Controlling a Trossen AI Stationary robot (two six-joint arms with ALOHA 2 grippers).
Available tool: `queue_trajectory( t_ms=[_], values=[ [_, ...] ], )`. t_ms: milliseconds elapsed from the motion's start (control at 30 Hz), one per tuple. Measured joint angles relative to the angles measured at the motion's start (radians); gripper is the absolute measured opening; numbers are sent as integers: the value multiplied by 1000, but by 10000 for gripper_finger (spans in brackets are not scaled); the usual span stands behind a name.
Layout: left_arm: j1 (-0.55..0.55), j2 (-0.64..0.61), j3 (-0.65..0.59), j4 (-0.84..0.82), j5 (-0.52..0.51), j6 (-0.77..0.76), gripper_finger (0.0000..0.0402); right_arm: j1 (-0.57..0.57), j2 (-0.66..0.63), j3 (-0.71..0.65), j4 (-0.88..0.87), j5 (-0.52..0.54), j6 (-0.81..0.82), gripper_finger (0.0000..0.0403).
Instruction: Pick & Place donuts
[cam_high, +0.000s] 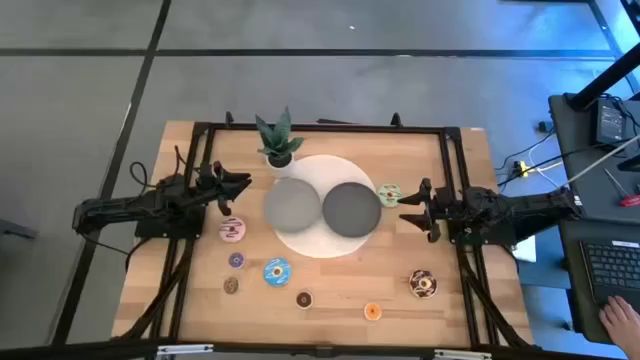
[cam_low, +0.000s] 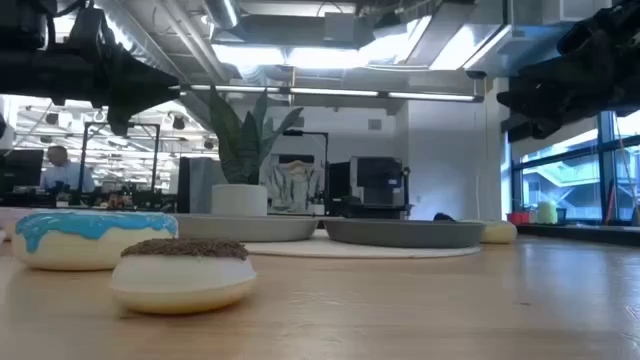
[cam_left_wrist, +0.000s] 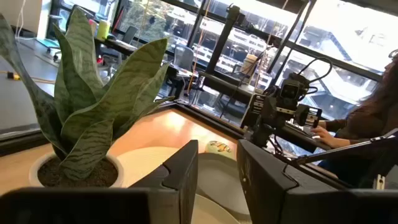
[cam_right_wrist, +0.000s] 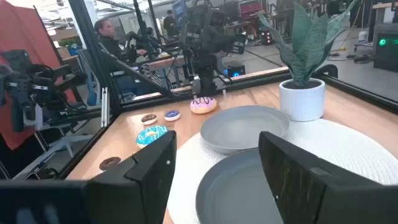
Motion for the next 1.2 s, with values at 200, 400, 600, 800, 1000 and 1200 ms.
queue_trajectory(
  t_ms=[200,400,600,800,1000,1200],
  values=[
    [0,0,0,0,0,0,109,0,0,0,0,0,0,229],
    [0,0,0,0,0,0,106,0,0,0,0,0,0,229],
    [0,0,0,0,0,0,111,0,0,0,0,0,0,229],
    [0,0,0,0,0,0,108,0,0,0,0,0,0,229],
    [0,0,0,0,0,0,108,0,0,0,0,0,0,229],
    [0,0,0,0,0,0,111,0,0,0,0,0,0,229]
  ],
)
